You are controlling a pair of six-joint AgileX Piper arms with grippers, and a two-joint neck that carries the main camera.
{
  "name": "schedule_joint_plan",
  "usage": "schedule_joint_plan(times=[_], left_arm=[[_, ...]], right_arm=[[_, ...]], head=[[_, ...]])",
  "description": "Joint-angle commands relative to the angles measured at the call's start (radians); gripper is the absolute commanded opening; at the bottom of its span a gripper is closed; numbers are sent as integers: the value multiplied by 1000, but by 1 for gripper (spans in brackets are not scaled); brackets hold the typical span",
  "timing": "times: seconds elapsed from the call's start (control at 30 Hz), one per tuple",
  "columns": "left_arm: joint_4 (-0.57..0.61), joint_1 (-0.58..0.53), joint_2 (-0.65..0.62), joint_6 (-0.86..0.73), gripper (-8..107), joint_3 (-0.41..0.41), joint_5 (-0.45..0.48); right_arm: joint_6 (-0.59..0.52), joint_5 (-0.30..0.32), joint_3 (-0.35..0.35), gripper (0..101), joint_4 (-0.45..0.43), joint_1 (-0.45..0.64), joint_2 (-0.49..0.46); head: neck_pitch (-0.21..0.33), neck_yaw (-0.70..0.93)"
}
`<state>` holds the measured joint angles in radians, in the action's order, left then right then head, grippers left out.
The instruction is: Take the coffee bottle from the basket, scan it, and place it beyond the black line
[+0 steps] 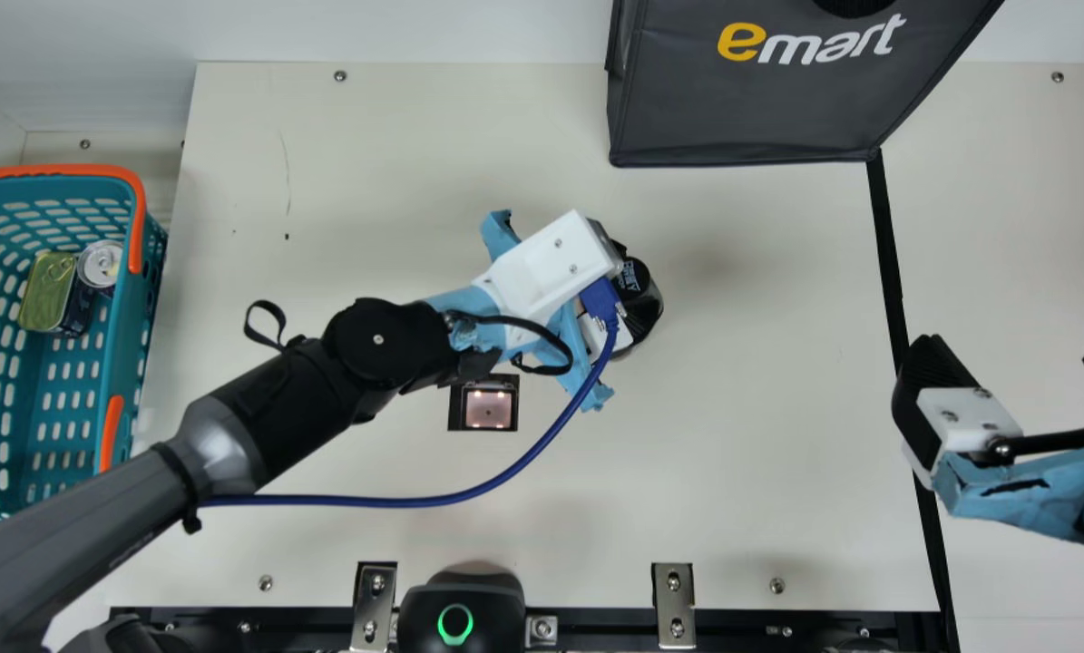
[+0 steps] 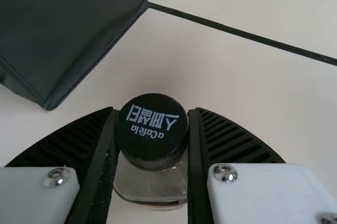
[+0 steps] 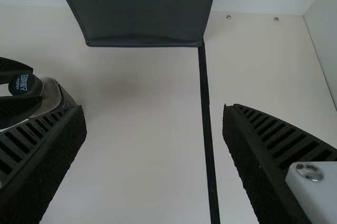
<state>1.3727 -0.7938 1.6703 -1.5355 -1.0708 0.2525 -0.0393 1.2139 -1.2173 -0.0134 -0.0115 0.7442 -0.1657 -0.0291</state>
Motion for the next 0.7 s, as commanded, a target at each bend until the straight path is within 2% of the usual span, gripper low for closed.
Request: schedule_joint_plan(times=[0.0,0.27,0.5,0.67], left_arm=[[6,0,-2,-3,64,2,-2],[21,-1,-7,-14,90,8,-6],[16,-1,-15,-2,90,14,-15],[-19,-1,-30,70,90,20,-35]], right_arm=[[0,0,0,91,0,0,0],[0,0,0,91,0,0,0],[0,0,0,91,0,0,0],[0,0,0,91,0,0,0]], head=[[27,2],[27,2],[27,2],[27,2]])
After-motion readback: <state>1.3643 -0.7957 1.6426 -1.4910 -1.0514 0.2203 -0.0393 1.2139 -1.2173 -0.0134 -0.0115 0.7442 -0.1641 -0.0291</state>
